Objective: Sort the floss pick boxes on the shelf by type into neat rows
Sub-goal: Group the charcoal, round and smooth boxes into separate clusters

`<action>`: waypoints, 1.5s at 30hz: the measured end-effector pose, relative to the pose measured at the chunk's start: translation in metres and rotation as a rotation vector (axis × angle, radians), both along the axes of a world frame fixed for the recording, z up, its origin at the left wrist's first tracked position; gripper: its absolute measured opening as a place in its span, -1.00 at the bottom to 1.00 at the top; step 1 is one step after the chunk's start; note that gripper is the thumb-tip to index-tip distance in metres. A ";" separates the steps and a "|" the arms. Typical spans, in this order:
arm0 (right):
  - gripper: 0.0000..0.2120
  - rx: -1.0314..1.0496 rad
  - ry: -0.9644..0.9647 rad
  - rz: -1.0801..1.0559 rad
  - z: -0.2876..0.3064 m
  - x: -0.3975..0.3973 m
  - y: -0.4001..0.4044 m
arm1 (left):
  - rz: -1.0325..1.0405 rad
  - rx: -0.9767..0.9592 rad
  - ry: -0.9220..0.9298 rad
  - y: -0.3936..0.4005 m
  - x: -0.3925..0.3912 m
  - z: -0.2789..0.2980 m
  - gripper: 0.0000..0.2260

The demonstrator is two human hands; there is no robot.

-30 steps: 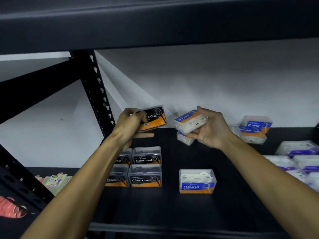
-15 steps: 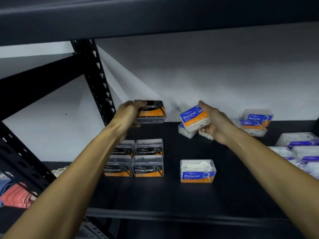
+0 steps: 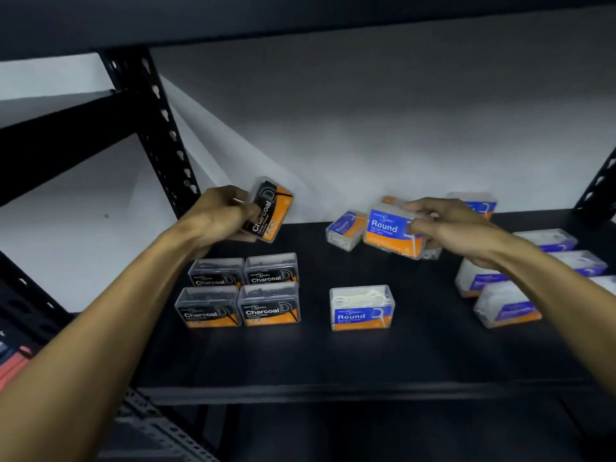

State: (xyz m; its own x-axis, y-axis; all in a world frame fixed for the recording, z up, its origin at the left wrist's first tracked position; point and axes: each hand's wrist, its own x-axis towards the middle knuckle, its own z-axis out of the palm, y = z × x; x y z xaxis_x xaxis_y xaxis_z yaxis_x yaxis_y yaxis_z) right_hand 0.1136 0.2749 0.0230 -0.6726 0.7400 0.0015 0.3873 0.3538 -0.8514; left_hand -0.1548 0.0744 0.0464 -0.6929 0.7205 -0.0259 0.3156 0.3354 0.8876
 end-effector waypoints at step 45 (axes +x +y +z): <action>-0.59 0.545 -0.336 0.406 -0.028 -0.039 -0.079 | -0.110 -0.453 0.653 -0.014 -0.039 0.010 -0.88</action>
State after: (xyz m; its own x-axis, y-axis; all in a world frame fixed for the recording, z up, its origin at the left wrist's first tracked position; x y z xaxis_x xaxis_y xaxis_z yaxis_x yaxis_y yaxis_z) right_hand 0.0742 0.1958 -0.0046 -0.9208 0.3876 0.0431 0.3449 0.8610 -0.3738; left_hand -0.1939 0.0607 0.0569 -0.5948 0.8020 0.0544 0.7765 0.5557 0.2970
